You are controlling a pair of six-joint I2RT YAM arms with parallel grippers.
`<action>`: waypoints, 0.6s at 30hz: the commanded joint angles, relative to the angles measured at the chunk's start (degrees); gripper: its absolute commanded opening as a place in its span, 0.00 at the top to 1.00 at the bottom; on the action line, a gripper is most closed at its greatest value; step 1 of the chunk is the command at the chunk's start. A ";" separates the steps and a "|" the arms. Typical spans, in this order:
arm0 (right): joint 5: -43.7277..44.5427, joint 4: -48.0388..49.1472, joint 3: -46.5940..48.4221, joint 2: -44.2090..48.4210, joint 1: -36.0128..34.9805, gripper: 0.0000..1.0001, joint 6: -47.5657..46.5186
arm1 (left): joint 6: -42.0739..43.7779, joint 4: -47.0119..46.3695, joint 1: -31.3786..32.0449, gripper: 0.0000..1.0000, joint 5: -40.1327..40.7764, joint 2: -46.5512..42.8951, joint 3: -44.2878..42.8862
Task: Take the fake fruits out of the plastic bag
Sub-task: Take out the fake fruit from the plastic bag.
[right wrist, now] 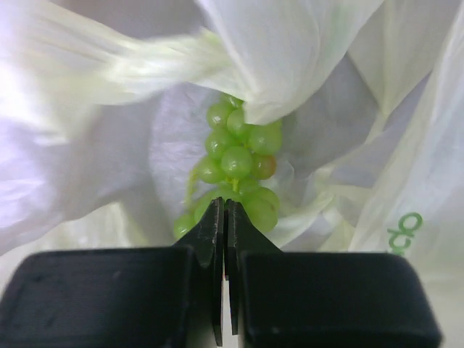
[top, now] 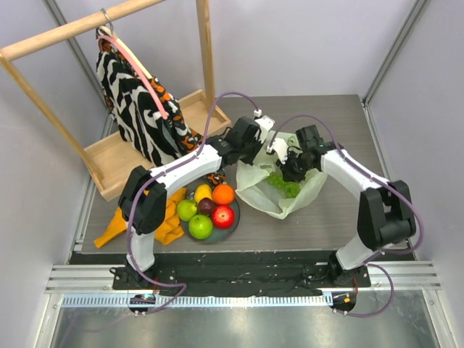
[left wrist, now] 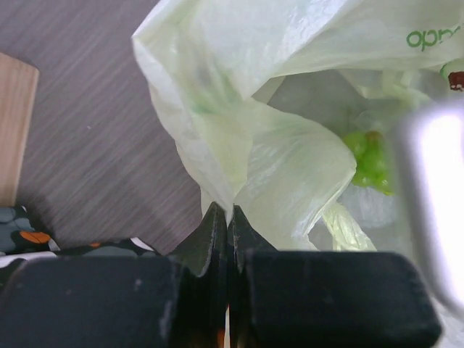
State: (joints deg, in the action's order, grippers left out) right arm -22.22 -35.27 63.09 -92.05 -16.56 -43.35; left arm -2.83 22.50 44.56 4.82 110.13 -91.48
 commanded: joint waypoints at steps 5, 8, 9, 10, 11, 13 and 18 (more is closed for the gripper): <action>-7.48 -3.40 8.96 14.00 -0.14 0.98 5.99 | -2.18 -3.87 -1.93 1.00 3.70 3.78 -8.44; -7.40 -4.28 12.30 15.14 -0.14 0.99 8.37 | -2.09 -4.66 -2.45 1.00 4.67 5.27 -10.73; -7.23 -4.46 13.19 15.23 -0.06 0.99 8.89 | -2.00 -4.92 -2.63 1.00 5.02 5.88 -11.52; -6.96 -4.72 13.98 15.58 -0.14 0.99 8.99 | -1.92 -5.71 -2.72 1.00 5.55 6.50 -13.27; -6.70 -5.33 15.47 15.76 -0.14 0.99 8.99 | -1.65 -6.24 -2.72 1.00 7.29 8.07 -14.07; -5.73 -6.30 17.06 16.46 -0.14 0.99 8.29 | -1.04 -7.47 -2.72 0.73 9.15 9.66 -16.17; -6.60 -10.78 23.56 18.13 -0.05 0.99 8.11 | 0.89 -8.09 -2.72 0.13 11.35 8.11 -19.88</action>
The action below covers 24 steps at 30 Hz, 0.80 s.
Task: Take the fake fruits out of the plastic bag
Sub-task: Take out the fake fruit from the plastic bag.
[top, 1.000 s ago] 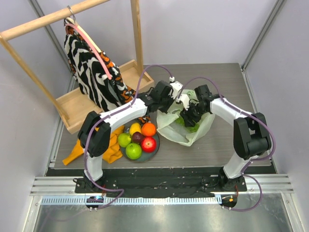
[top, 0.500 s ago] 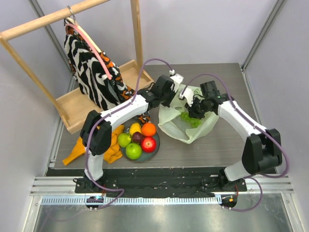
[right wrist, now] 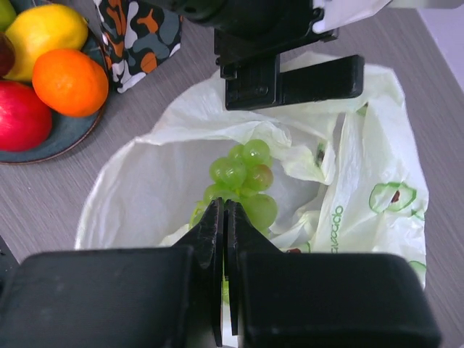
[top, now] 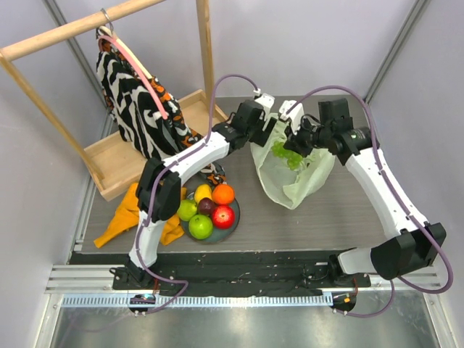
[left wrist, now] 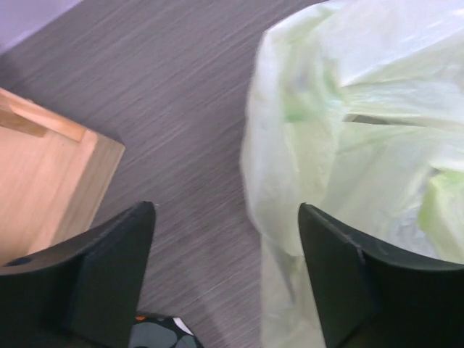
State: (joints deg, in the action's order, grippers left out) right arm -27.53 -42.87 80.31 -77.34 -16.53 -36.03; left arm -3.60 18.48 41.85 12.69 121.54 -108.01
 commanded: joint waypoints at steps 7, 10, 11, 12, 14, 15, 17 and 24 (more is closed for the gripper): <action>-3.24 -10.90 16.27 3.60 -4.02 0.98 3.51 | 3.41 2.34 -0.01 0.00 1.47 -19.02 -1.16; -2.01 -12.58 18.38 4.04 -9.46 0.99 4.48 | 6.13 6.82 -0.01 0.00 0.85 -24.91 -2.29; -1.57 -12.85 18.82 4.13 -12.61 0.99 4.91 | 6.58 7.79 -0.10 0.00 0.93 -26.34 -2.73; -0.78 -13.11 19.26 3.87 -14.21 0.99 5.18 | 6.93 8.93 -0.10 0.00 1.11 -27.92 -3.08; 2.54 -13.99 20.93 3.34 -17.98 0.99 5.18 | 7.90 9.73 -0.10 0.00 1.55 -32.14 -3.18; 4.22 -14.17 21.20 2.73 -18.96 0.99 4.31 | 8.16 10.34 -0.10 0.00 1.90 -33.46 -3.09; 9.39 -14.87 20.76 2.28 -19.76 0.99 2.29 | 9.91 10.17 -0.10 0.00 2.34 -37.74 -1.42; 22.60 -19.26 16.11 2.46 -19.76 0.99 -2.73 | 13.35 12.02 -4.13 0.00 -2.58 -48.57 2.53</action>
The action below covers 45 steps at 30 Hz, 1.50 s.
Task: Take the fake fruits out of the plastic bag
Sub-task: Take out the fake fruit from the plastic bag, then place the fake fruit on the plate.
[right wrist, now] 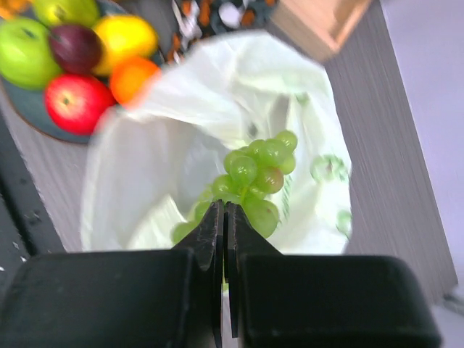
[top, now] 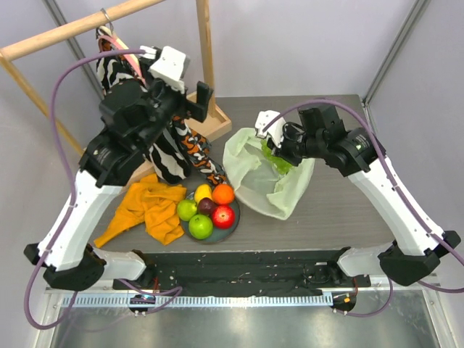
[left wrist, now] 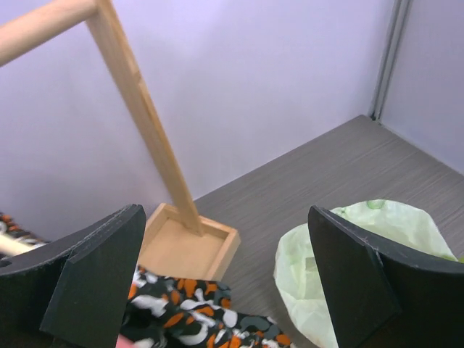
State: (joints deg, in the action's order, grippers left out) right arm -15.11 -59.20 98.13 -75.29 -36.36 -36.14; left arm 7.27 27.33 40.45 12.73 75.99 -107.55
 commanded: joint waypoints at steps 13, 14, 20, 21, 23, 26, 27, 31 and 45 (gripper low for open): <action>-0.77 -11.11 18.05 -3.90 -0.46 0.99 7.23 | -5.50 3.78 -24.35 0.00 -11.49 -17.17 11.12; -1.66 -11.29 18.33 -4.77 -2.12 0.99 7.22 | -5.94 3.87 -27.15 0.00 -11.76 -17.97 12.18; -4.30 -5.76 13.77 -9.17 -12.76 0.99 7.92 | -13.23 5.18 -39.28 0.00 -17.65 -23.76 17.37; -4.57 -2.88 12.89 -9.79 -14.42 0.99 9.15 | -13.68 5.27 -40.17 0.00 -18.18 -24.47 17.46; -5.62 -0.14 10.95 -11.80 -15.23 0.99 10.47 | -14.12 6.06 -43.06 0.00 -19.67 -26.49 17.81; -6.07 3.74 10.24 -15.85 -15.67 0.99 13.11 | -14.04 7.56 -45.18 0.00 -20.11 -28.43 17.46; -6.42 4.52 10.50 -16.90 -15.59 0.99 13.46 | -14.04 7.82 -45.63 0.00 -19.94 -28.87 17.29; -7.03 7.08 10.24 -21.56 -15.67 0.99 15.31 | -14.65 9.23 -47.38 0.00 -20.81 -30.37 17.28; -6.07 8.84 10.95 -32.02 -16.20 0.99 18.12 | -18.51 9.32 -50.46 0.00 -24.42 -33.97 21.41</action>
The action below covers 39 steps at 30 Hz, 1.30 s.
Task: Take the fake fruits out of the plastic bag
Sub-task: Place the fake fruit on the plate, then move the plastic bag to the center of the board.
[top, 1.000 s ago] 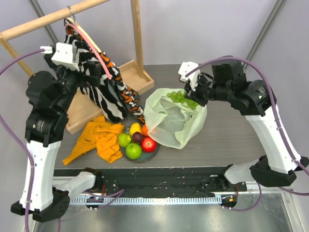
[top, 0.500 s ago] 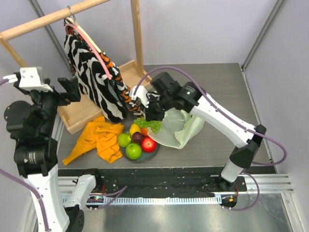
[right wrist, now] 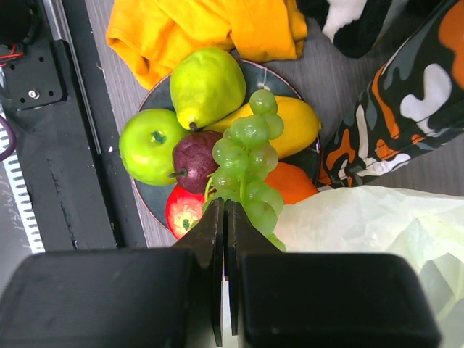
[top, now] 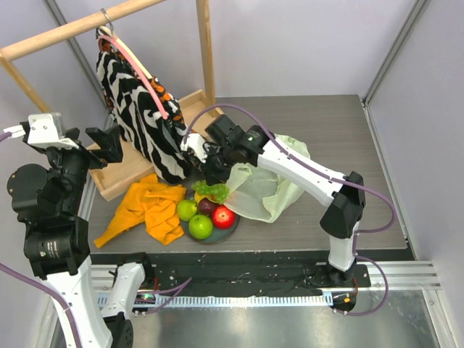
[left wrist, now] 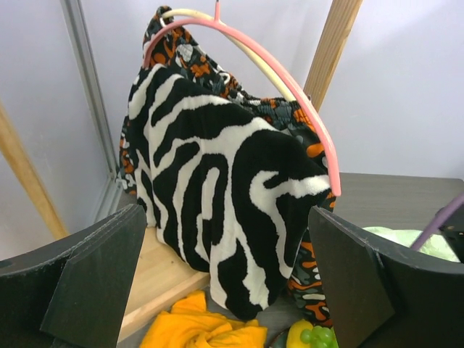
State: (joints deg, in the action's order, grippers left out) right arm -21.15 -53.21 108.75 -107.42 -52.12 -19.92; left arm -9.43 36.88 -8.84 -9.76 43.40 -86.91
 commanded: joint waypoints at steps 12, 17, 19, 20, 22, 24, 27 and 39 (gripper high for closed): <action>-0.21 2.15 -5.56 -0.43 -1.41 0.86 4.72 | -3.22 -0.85 -1.53 0.00 -3.25 -2.27 2.19; 1.28 2.41 -6.80 0.19 -1.41 0.55 5.33 | -3.84 -1.46 -1.71 0.00 -4.04 -2.00 2.63; 3.56 2.67 -6.10 0.63 -1.41 0.47 5.86 | -3.93 -1.64 -1.71 0.00 -4.48 -1.65 2.71; 4.53 2.67 -5.31 1.41 -1.41 0.46 5.86 | -3.93 -1.64 -1.71 0.00 -4.57 -1.56 2.71; 6.64 2.76 -4.86 2.82 -0.80 0.44 5.60 | -4.02 -1.90 -1.71 0.00 -5.00 -1.21 2.89; 7.26 2.41 -5.30 5.80 0.34 0.44 4.81 | -4.19 -2.17 -1.71 0.00 -5.44 -0.77 2.98; 8.31 2.06 -8.72 10.29 4.55 0.44 4.02 | -4.54 -2.96 -1.71 0.00 -6.06 -0.25 3.42; 28.17 8.46 -31.14 10.04 28.36 0.58 -7.76 | -4.90 -4.10 -1.71 0.02 -10.45 1.87 3.59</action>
State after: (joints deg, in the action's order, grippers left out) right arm -3.81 -49.25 81.45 -94.28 -28.82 -23.11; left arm -13.76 35.75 -10.20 -16.97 44.66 -83.11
